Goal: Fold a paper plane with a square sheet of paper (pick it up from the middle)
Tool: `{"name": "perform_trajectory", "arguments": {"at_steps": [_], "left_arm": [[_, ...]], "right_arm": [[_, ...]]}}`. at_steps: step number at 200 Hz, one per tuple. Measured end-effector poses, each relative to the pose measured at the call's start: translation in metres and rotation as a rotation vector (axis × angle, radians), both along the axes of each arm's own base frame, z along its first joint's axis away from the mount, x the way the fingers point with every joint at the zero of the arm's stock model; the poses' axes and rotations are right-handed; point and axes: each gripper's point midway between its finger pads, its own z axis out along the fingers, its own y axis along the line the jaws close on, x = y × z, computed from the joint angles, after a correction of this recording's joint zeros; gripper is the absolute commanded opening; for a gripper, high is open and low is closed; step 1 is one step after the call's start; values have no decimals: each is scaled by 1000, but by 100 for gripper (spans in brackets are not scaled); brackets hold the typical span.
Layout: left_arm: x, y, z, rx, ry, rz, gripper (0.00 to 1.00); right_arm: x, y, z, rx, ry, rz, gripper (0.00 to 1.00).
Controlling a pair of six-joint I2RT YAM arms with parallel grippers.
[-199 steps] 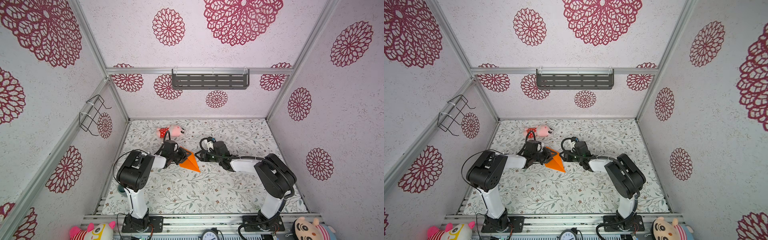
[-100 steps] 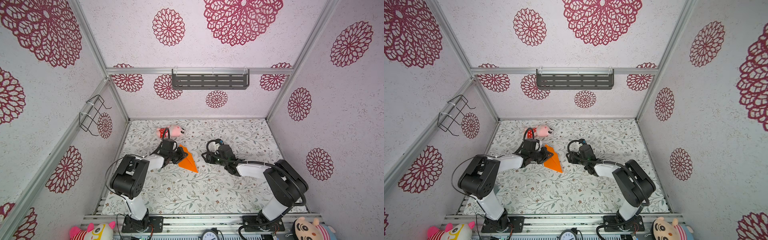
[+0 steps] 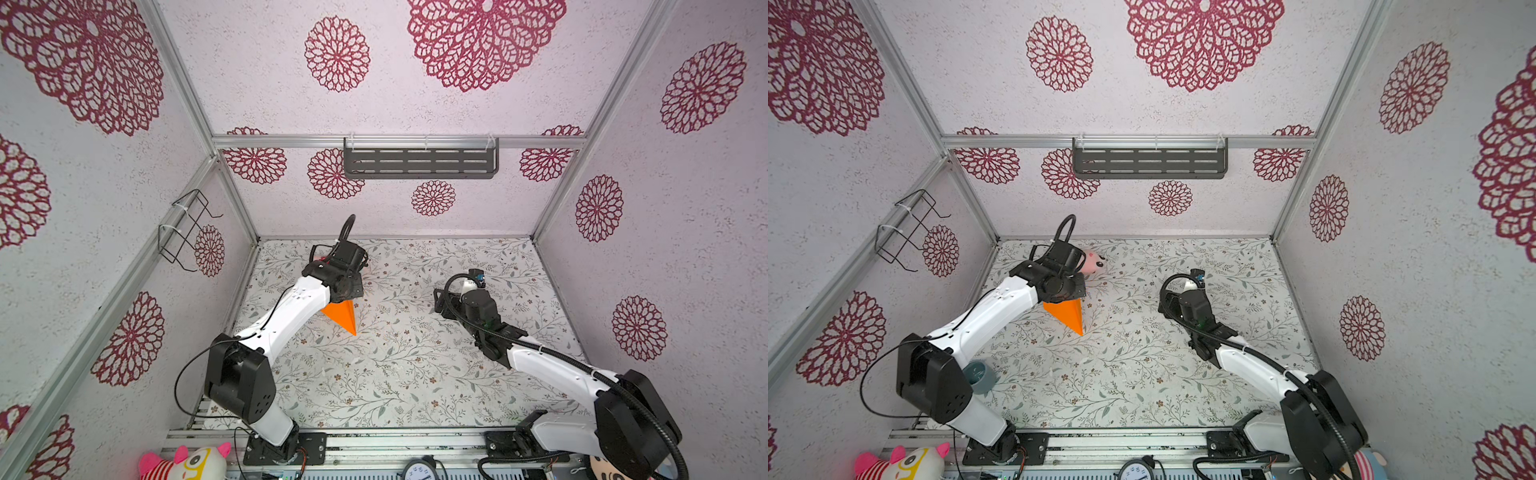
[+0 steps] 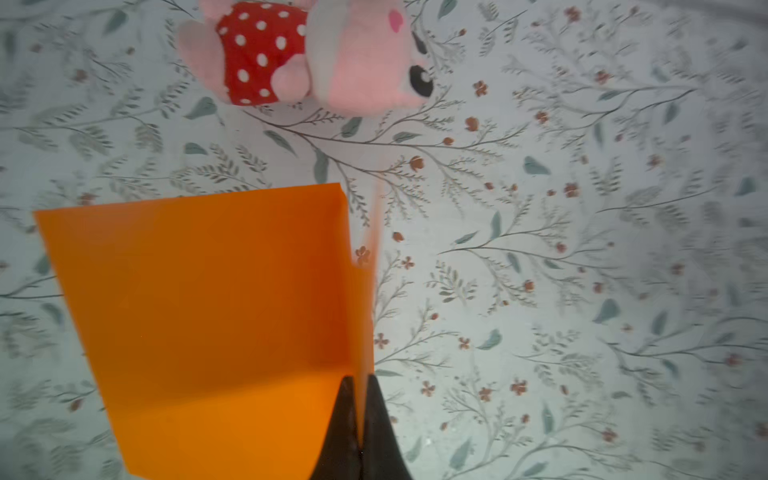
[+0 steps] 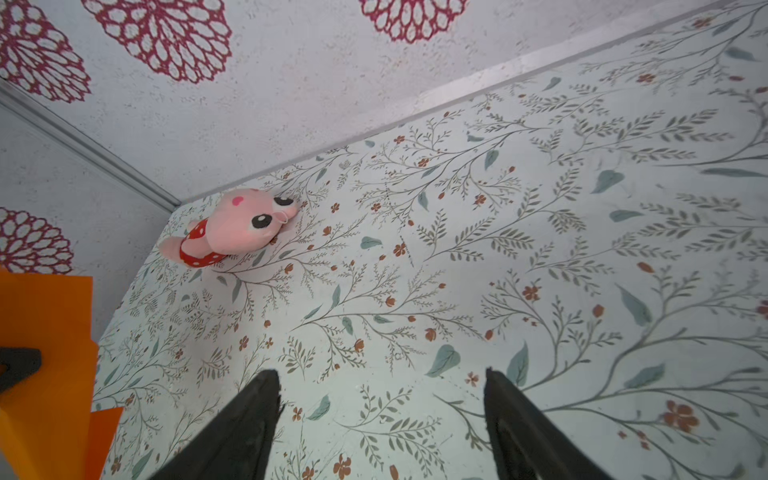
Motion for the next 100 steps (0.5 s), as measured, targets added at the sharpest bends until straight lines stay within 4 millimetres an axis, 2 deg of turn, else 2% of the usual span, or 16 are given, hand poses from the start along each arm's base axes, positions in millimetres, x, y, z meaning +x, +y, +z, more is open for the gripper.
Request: {"name": "perform_trajectory", "arguments": {"at_steps": [22, 52, 100], "left_arm": [[3, 7, -11, 230, 49, 4, 3], [14, 4, -43, 492, 123, -19, 2], [31, -8, -101, 706, 208, -72, 2]], "right_arm": [[-6, -13, 5, -8, -15, -37, 80], [-14, -23, -7, -20, 14, -61, 79], [-27, -32, -28, -30, 69, -73, 79]]}}
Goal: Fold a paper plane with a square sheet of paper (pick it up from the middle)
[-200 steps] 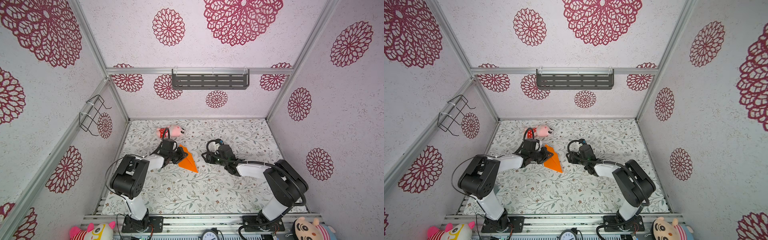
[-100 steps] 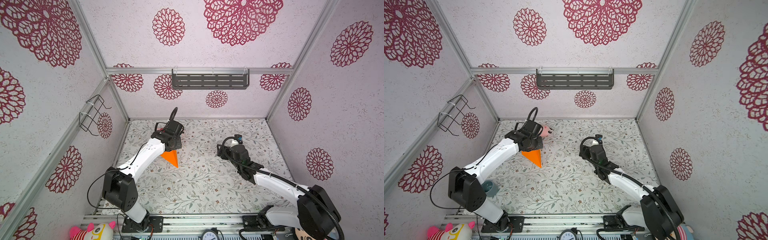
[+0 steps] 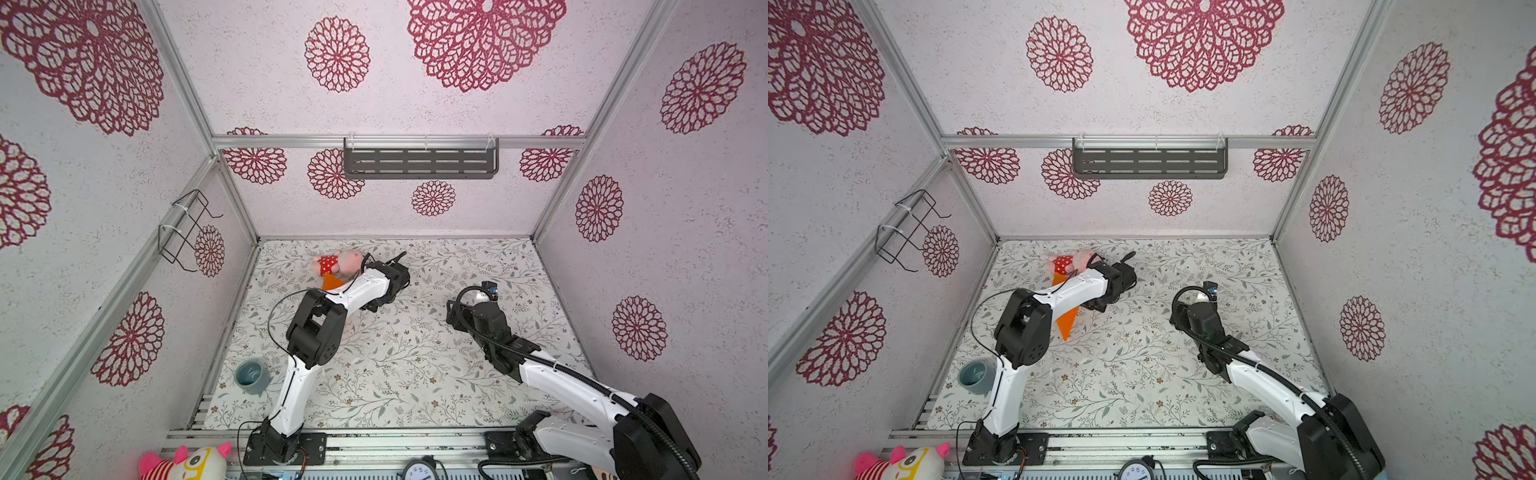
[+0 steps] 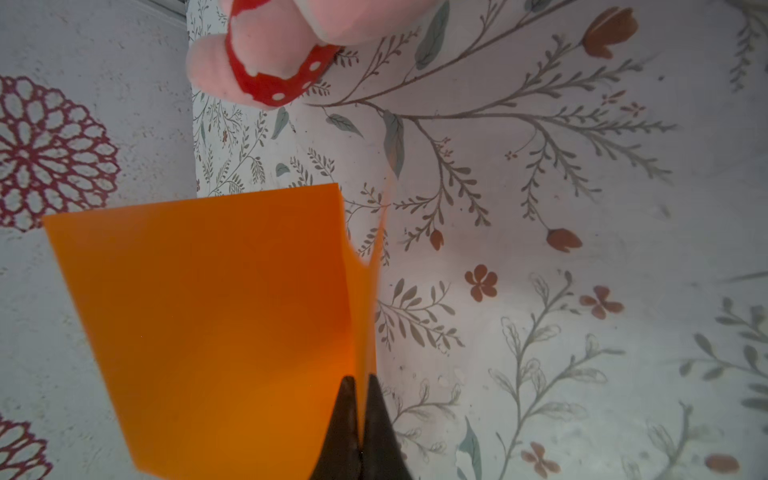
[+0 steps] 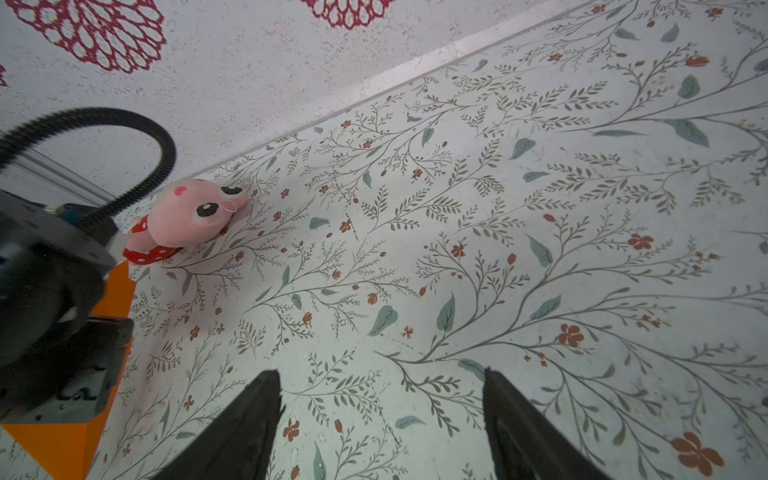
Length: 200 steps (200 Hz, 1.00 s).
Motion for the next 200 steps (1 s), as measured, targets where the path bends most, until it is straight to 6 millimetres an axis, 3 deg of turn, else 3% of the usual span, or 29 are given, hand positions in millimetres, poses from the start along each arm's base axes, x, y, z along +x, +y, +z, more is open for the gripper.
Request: {"name": "perform_trajectory", "arguments": {"at_steps": [46, 116, 171, 200], "left_arm": [[9, -16, -35, 3, 49, -19, 14], [0, -42, -57, -159, 118, -20, 25], [-4, -58, -55, -280, 131, -19, 34], [-16, -79, -48, -438, 162, -26, 40]], "right_arm": [[-2, 0, -1, 13, 4, 1, 80], [-4, -2, -9, 22, 14, -6, 81], [-4, -2, -12, 23, 24, -11, 81], [-3, -3, -12, 28, 25, -18, 81]]}}
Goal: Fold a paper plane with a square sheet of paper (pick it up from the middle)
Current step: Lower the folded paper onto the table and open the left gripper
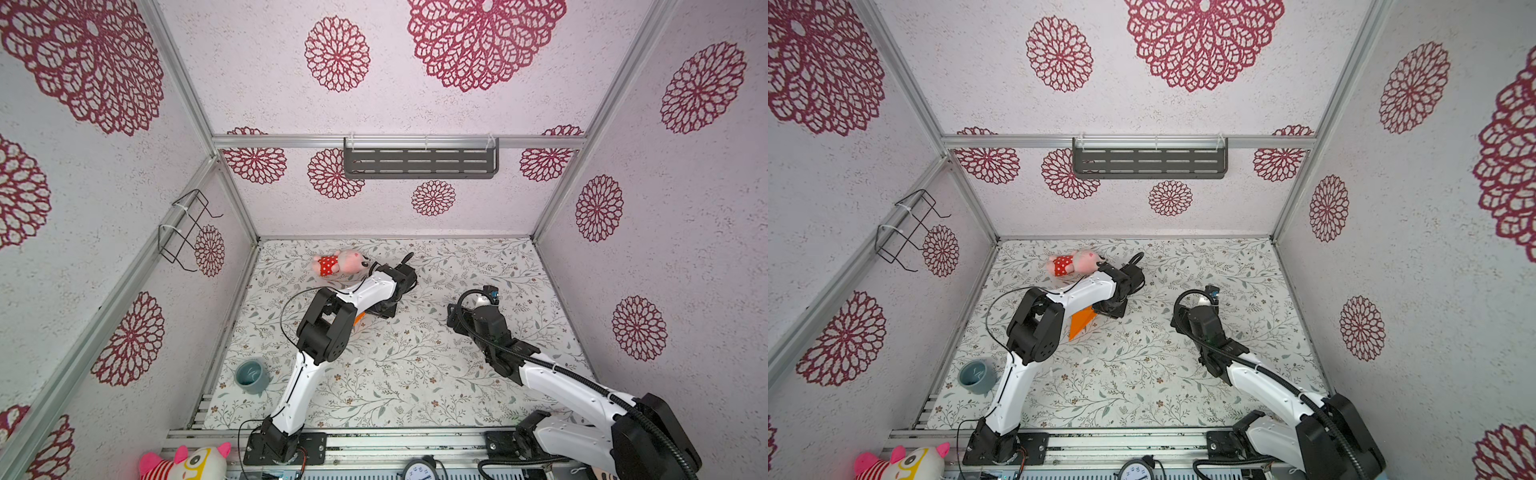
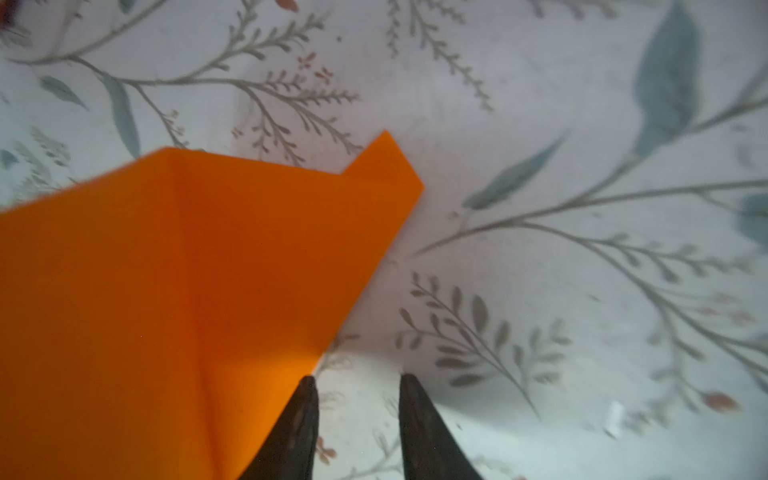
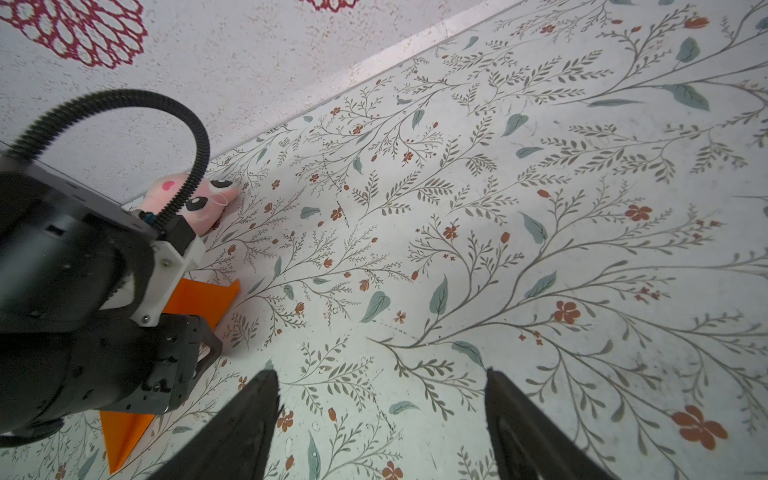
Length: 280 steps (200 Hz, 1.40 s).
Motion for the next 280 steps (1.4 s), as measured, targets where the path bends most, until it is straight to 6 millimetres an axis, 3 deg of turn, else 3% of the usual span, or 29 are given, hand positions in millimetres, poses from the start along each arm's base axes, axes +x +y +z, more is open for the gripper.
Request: {"name": "perform_trajectory", "arguments": {"at_steps": [24, 51, 66, 82, 97, 121, 142, 210, 280], "left_arm": [[-15, -25, 24, -195, 5, -15, 47], [-28, -41, 72, -413, -54, -28, 55], [-36, -35, 95, -507, -99, -25, 60], [-45, -11, 106, -563, -142, 8, 65], [-52, 19, 100, -573, -160, 65, 67], [-68, 67, 65, -544, -133, 181, 68], [-77, 90, 40, -525, -99, 256, 65], [-46, 95, 24, -533, -130, 297, 50], [-35, 106, 2, -436, -116, 313, 42]], "right_arm": [[0, -1, 0, 8, 1, -11, 81], [2, -1, -2, 8, 7, -13, 81], [5, 1, -4, 7, 16, -10, 81], [8, 5, -6, 8, 26, -1, 81], [11, 11, -9, 14, 34, 13, 80], [17, 19, -13, 22, 51, 34, 80], [24, 30, -15, 35, 61, 60, 79], [35, 55, -17, 97, 79, 129, 78], [40, 67, -17, 131, 87, 157, 77]]}}
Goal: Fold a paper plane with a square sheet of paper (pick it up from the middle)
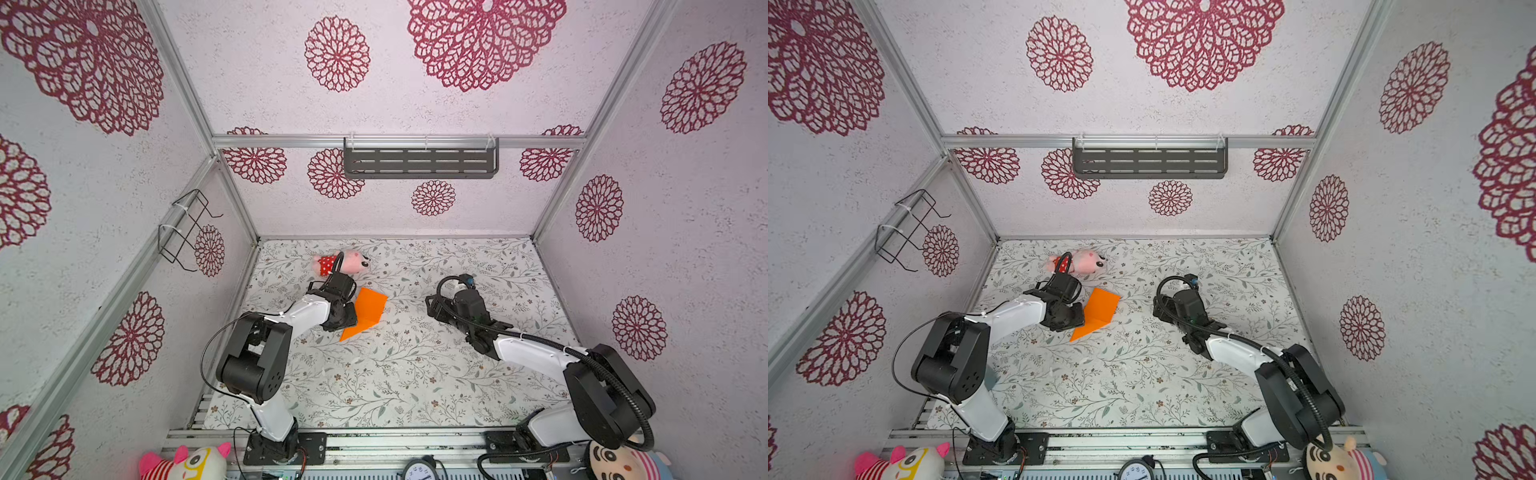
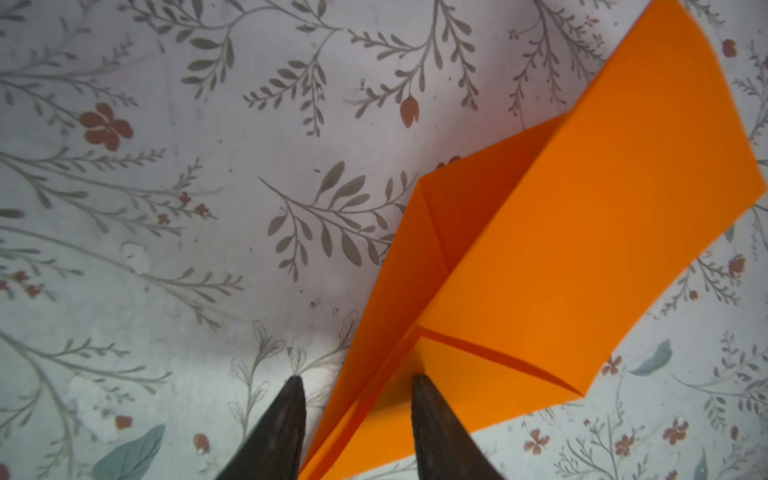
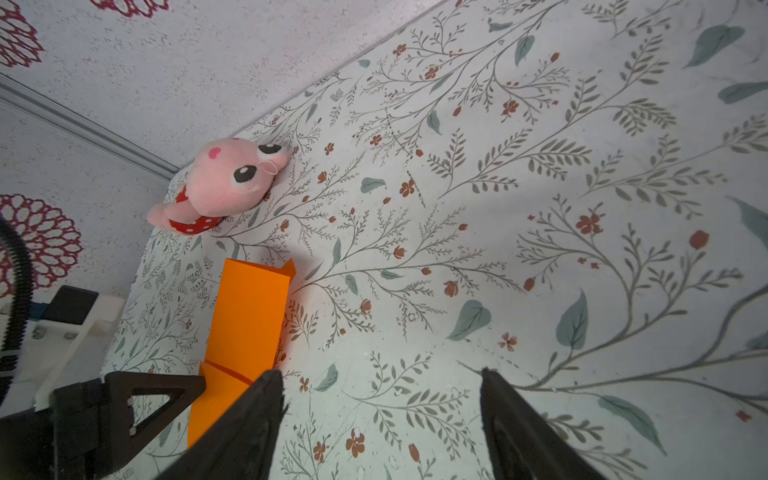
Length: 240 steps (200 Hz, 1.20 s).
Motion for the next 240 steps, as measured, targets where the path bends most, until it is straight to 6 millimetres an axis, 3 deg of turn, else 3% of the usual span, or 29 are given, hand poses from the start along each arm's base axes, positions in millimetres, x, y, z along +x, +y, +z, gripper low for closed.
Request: {"name": "perform_trajectory", "arguments": {"at_steps": [47, 94, 123, 181, 240], "left_arm": [[3, 4, -14, 18, 34, 2, 39], [13, -9, -16, 24, 51, -81, 24], [18, -29, -16, 48, 54, -170, 18], [7, -85, -17, 40, 55, -361, 12], [3, -94, -17, 14, 63, -387, 7]], "right_arm": [[0, 4, -4, 13, 15, 12, 77], [0, 10, -10, 27, 34, 31, 76], [-2, 16, -22, 43, 73, 54, 74], [-8, 31, -36, 99, 131, 114, 70], [-4, 69, -64, 191, 249, 225, 58]]}}
